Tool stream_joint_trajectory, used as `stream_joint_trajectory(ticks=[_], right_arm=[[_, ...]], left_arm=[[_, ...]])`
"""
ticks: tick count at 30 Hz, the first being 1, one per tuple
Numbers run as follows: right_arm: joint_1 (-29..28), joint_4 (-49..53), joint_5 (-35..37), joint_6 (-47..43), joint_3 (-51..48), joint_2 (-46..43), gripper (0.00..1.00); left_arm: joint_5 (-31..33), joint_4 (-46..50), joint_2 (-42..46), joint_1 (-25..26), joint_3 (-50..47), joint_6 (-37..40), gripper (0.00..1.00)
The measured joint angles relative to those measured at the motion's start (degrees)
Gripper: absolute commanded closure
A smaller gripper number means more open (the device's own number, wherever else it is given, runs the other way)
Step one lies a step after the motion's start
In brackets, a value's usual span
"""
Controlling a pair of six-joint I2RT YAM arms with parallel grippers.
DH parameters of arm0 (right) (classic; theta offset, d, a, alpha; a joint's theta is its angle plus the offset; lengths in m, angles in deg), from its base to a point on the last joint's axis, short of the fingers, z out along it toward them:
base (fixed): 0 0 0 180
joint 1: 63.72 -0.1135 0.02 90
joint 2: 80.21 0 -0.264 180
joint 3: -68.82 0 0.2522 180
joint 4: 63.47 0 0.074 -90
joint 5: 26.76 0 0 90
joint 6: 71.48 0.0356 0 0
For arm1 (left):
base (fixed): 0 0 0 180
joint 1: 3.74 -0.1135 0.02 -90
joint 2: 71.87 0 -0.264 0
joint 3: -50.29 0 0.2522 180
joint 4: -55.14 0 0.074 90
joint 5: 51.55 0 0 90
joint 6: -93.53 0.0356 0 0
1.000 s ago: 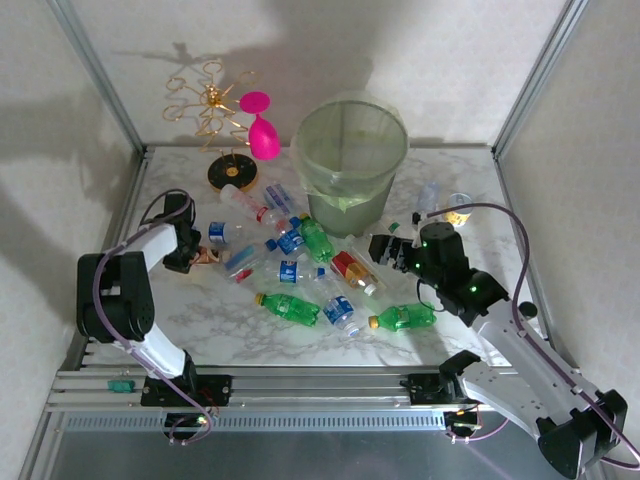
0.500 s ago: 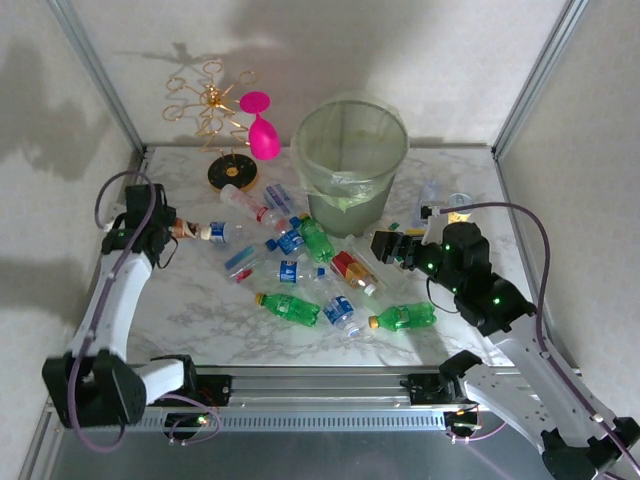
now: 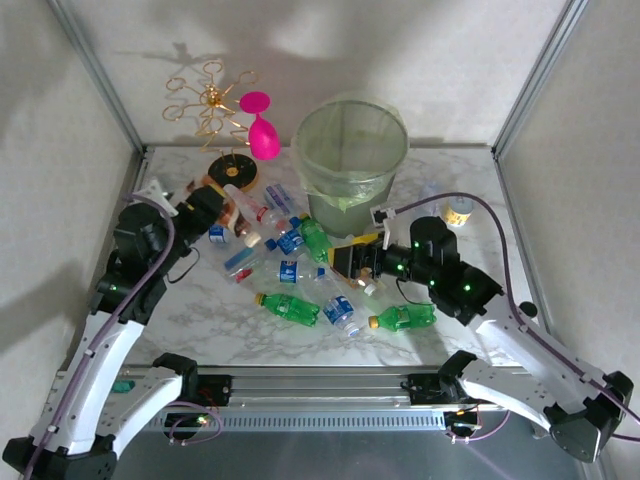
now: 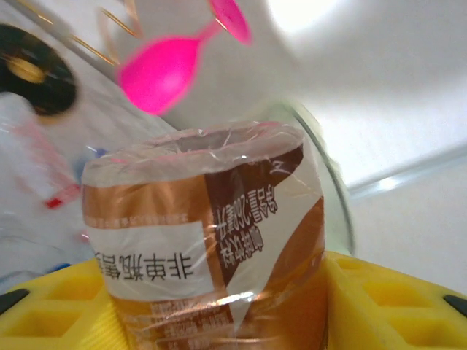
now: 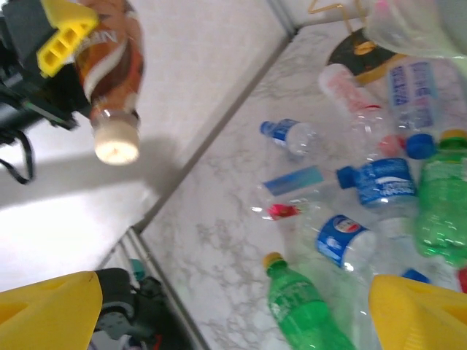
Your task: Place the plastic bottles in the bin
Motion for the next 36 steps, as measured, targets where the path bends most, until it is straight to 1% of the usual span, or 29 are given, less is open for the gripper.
stream_joint_trajectory(ticks=[4,7,13,19,22,25,27,29,33,36], right_arm=[[-0.76,-4.81,-3.10,2.56,2.16,3.17,0.01],[-1.84,-8.68,-5.20,3.78,2.45,3.30,0.01],[-2.67,-15.56,-13.44,6.69,5.95,7.96,0.03],[-5.33,-21.38,-18.86,9.64,6.19,11.96,0.05],[-6.14,-23.69,-20.31,10.91,6.21,13.29,0.09],[-6.64,-26.38,-21.38,12.24,6.21,13.75,0.18],[-6.75,-28.50,-21.84,13.05,6.19,13.75,0.29],[-6.75,-29.81,-21.70,13.90,5.99,13.73,0.37],[-6.82,-30.53,-21.68,14.38,5.51,13.75,0.38],[-6.82,-30.69,-21.64,14.38,5.49,13.75,0.37]], left_arm=[[-7.02,-5.05,-0.57,3.72,-1.38,0.76,0.70],[-11.15,-9.46,-0.72,6.43,-2.08,0.85,0.69],[-15.87,-16.61,-0.31,12.50,-4.22,1.22,0.68],[-16.92,-19.96,-0.33,18.91,-4.46,3.23,0.68],[-16.87,-21.29,-0.33,20.90,-4.46,3.91,0.68],[-16.55,-22.05,-0.39,21.73,-4.46,4.46,0.68],[-16.22,-22.58,-0.48,21.86,-4.46,4.66,0.68],[-16.17,-23.30,-0.46,21.99,-4.46,4.66,0.68],[-15.80,-24.33,-0.44,22.60,-4.46,4.59,0.65],[-15.76,-25.11,-0.61,23.12,-4.57,4.59,0.65]])
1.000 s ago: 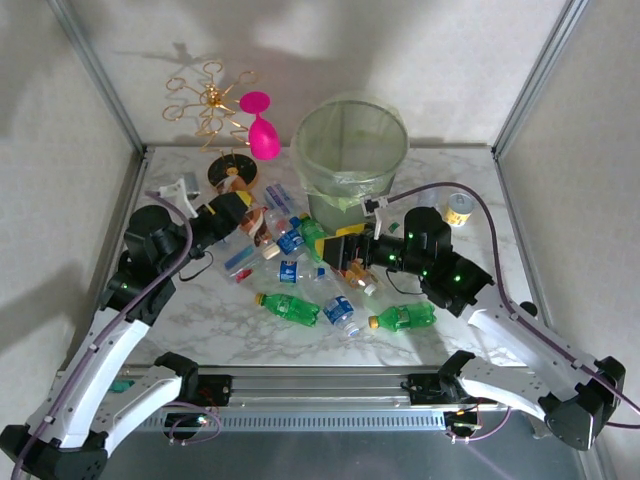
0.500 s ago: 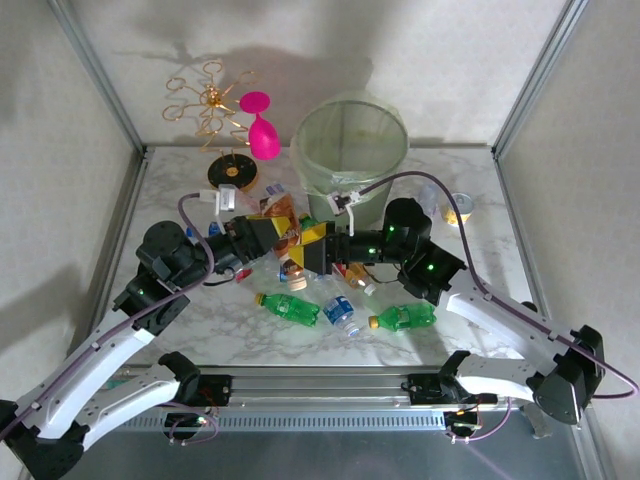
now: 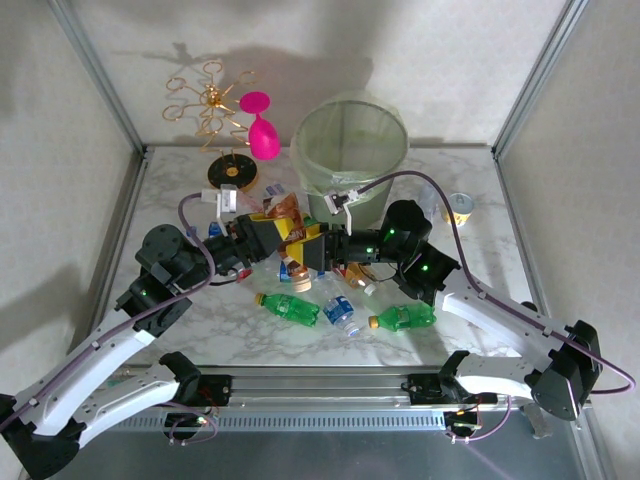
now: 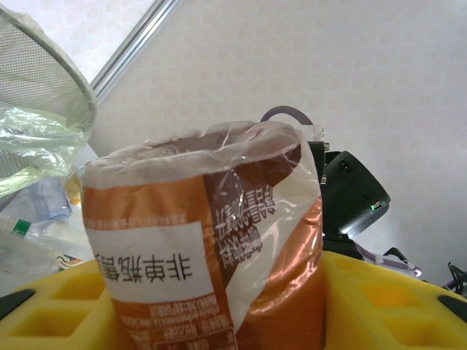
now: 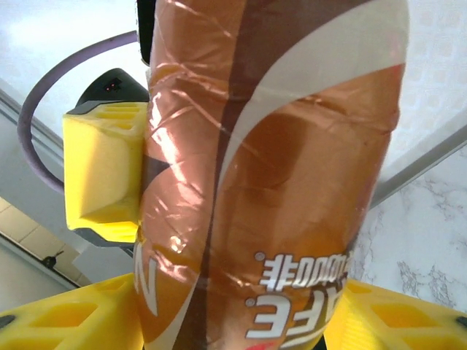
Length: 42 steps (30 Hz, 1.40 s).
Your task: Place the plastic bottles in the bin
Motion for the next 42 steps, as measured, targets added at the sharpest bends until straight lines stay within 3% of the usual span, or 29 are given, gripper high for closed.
stream_joint_trajectory(ticks=[4,8,14,17,18,22,29,35,42], right_arm=[[-0.02,-0.42,0.13,0.09,0.00,0.00,0.40],[-0.02,-0.59,0.22,0.96,-0.02,0.00,0.54],[0.13,0.44,0.70,0.55,0.02,-0.24,0.56],[0.85,2.78,1.64,-0.70,0.31,-0.46,0.56],[1.60,3.89,1.95,-1.05,0.55,-0.48,0.56],[5.75,11.28,5.31,-4.39,3.91,-0.46,0.56],[14.95,26.47,21.62,-15.23,22.60,4.20,0.56],[20.24,31.80,35.56,-23.34,35.76,14.75,0.57],[21.53,38.12,47.98,-31.82,50.40,32.06,0.57]], left_arm=[[0.20,-0.68,-0.50,1.20,-0.28,0.00,0.65],[0.50,-0.70,-0.63,1.60,-0.33,0.11,0.60],[0.92,-0.11,-0.63,1.64,-0.31,1.36,0.34],[2.34,2.78,-0.66,1.70,0.90,2.56,0.10],[3.32,4.61,-0.74,1.75,2.21,3.32,0.08],[10.49,11.50,-0.07,1.97,8.79,7.19,0.06],[25.14,21.24,1.81,1.97,18.56,12.76,0.08],[31.10,28.68,-2.49,1.97,20.20,14.21,0.08],[34.10,35.36,-6.32,1.97,20.28,15.32,0.08]])
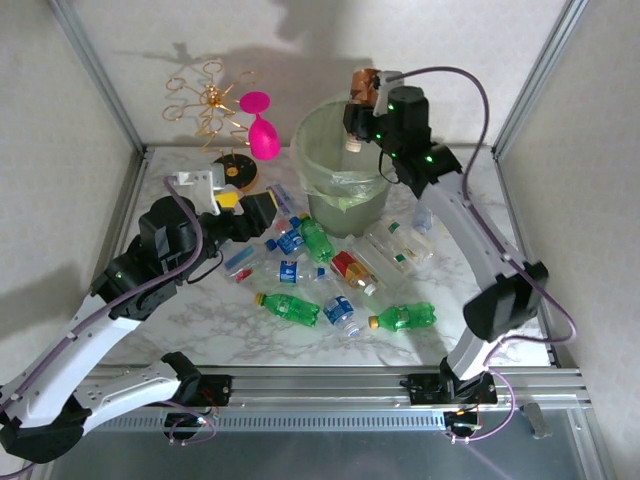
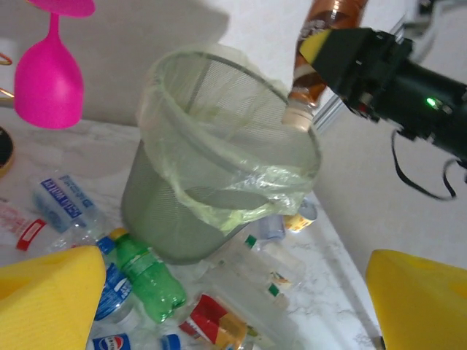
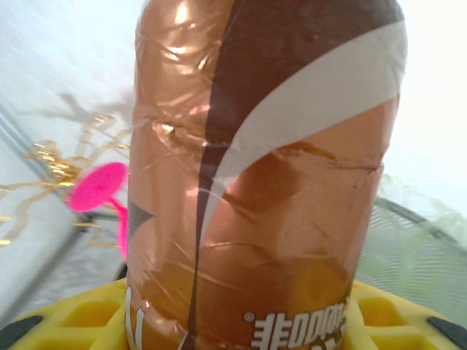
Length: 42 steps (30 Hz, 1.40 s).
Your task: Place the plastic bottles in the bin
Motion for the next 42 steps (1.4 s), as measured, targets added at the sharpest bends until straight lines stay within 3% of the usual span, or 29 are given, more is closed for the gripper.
stream_joint_trajectory(ticks=[8,22,35,42], right_arm=[[0.00,6.01,5.64,-5.60,10.71,14.29,0.59],[-0.68,10.54,5.95,-7.56,3.10,16.98,0.56],[-0.66,17.53,6.01,-7.91,14.34,25.92,0.47],[-0.66,19.98,6.01,-7.89,14.36,27.12,0.34]], left_arm=[[0.92,0.74,0.17,0.00,0.42,0.79,0.08],[0.90,0.50,0.70,0.00,-1.60,0.81,0.08],[0.92,0.52,1.42,0.00,-3.30,0.79,0.07],[1.81,0.72,2.60,0.00,-3.28,1.01,0.07]])
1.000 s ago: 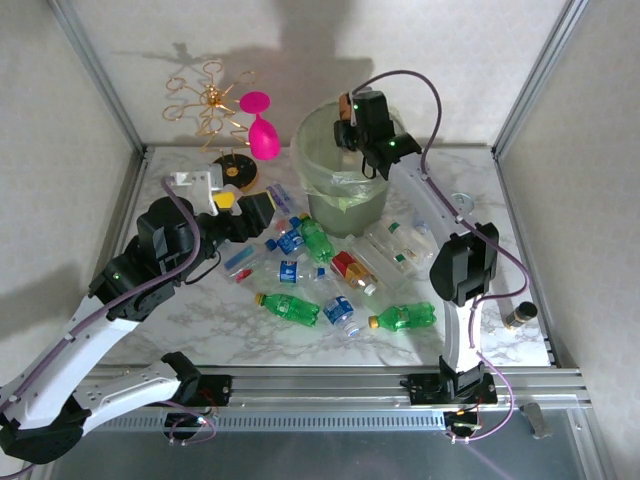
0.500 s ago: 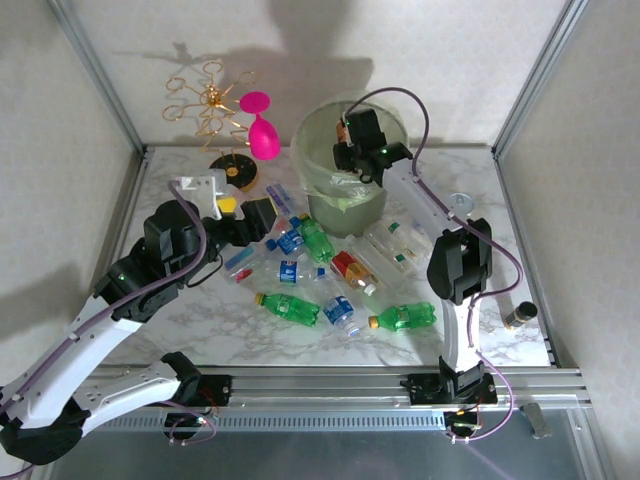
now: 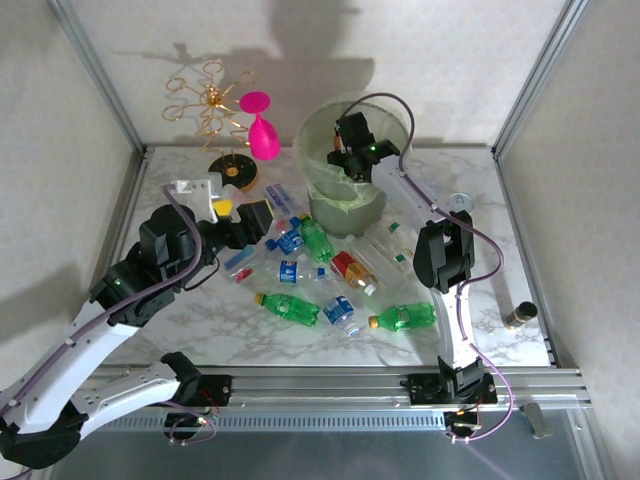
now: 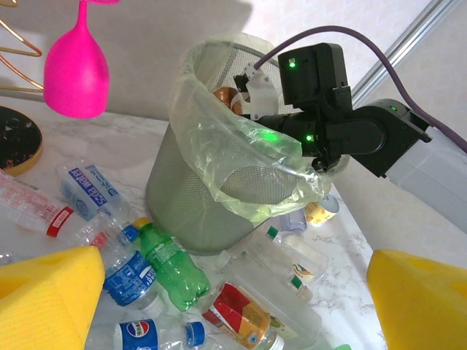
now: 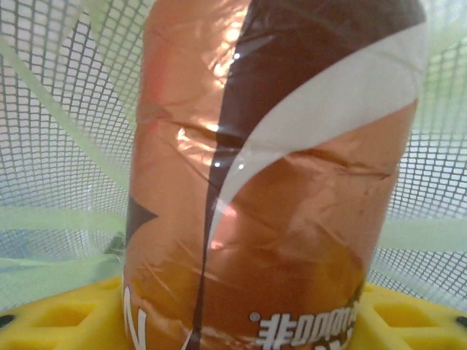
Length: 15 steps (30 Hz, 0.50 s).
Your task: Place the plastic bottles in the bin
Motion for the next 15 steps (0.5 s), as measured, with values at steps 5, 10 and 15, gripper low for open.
stream_joint_trajectory(ticks=[5,10,15], right_arm=[[0.00,0.04,0.20,-0.20,0.00,-0.02,0.25],[-0.04,0.09,0.57,-0.50,0.11,-0.09,0.23],[-0.17,0.33,1.53,-1.05,0.15,-1.42,0.22]], left_arm=[[0.42,0.24,0.74,0.00,0.00,-0.02,0.07],[1.33,0.35,1.07,0.00,0.00,-0.02,0.07],[1.66,0.83,1.07,0.00,0.04,-0.02,0.07]])
